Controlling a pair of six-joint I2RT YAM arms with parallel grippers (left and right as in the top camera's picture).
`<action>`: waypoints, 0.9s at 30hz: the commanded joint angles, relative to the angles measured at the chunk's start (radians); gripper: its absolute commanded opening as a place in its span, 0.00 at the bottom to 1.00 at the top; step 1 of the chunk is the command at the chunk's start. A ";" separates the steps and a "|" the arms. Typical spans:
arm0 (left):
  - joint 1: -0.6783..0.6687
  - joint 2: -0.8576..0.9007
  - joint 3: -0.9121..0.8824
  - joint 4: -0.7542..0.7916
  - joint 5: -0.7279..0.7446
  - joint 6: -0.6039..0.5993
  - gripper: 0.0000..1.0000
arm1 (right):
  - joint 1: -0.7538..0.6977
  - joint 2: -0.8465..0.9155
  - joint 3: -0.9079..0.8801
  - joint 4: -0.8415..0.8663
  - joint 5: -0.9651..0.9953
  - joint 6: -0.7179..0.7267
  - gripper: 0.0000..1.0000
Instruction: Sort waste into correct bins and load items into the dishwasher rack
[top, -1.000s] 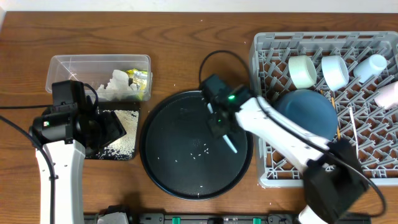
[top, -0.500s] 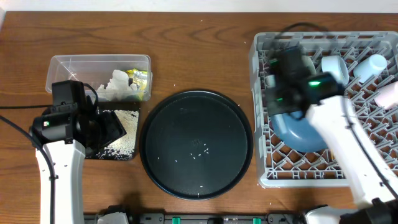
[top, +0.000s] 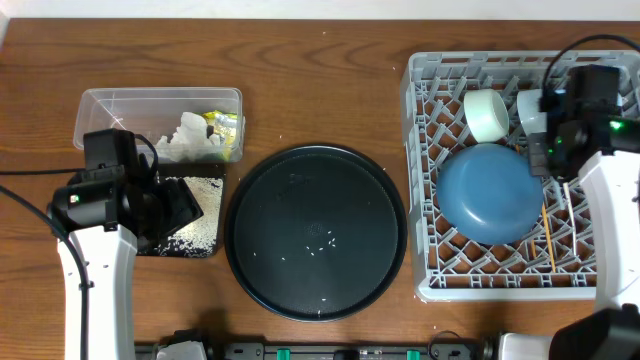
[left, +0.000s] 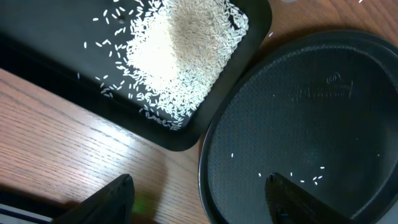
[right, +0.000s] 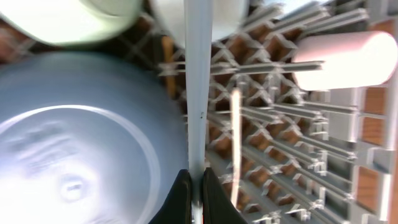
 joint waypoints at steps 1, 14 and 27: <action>0.005 0.003 -0.006 -0.003 -0.006 -0.004 0.69 | -0.048 0.027 0.006 0.013 0.032 -0.101 0.01; 0.004 0.003 -0.006 -0.003 -0.006 -0.004 0.69 | -0.171 0.161 0.006 0.037 0.031 -0.108 0.01; 0.004 0.003 -0.006 -0.002 -0.006 -0.004 0.69 | -0.180 0.195 0.006 0.045 -0.067 -0.105 0.43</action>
